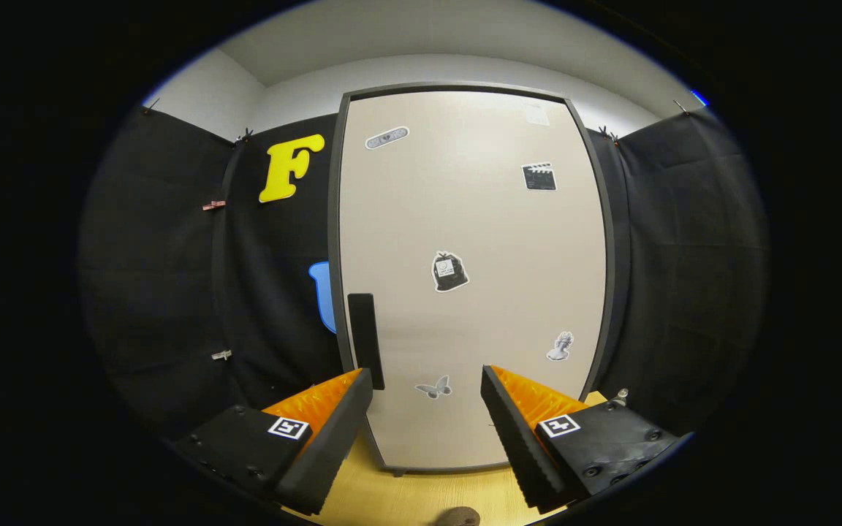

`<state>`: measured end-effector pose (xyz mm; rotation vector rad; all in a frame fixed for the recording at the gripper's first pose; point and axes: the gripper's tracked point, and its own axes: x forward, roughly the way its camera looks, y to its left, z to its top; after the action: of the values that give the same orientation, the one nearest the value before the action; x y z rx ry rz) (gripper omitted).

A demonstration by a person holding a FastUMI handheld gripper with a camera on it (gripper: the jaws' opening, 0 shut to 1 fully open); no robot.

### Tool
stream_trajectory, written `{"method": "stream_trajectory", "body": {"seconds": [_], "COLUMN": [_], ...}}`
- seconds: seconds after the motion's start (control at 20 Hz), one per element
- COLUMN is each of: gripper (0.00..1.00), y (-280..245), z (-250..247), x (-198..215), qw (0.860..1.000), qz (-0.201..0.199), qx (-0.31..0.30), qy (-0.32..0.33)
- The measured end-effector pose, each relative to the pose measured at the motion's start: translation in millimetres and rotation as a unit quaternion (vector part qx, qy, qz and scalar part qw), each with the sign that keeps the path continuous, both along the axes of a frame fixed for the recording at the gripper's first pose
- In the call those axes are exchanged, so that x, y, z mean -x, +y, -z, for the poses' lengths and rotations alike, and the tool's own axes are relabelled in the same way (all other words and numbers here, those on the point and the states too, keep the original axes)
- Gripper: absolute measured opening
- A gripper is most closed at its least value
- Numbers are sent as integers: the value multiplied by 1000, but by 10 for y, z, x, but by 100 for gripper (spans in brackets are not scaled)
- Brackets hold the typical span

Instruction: Open the shoe cabinet door, grab the shoes and put them into the shoe cabinet, then close the shoe cabinet door.

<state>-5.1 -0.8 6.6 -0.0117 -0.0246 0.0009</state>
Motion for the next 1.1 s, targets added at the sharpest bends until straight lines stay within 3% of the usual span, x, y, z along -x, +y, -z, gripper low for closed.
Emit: {"method": "stream_trajectory", "body": {"seconds": [0.5, 1.1], "gripper": [98, 98], "y": [286, 535], "z": [74, 226], "x": [-121, -931], "qw": [1000, 1000], "qz": [-10, 17], "qx": [4, -3], "qy": [4, 1]}}
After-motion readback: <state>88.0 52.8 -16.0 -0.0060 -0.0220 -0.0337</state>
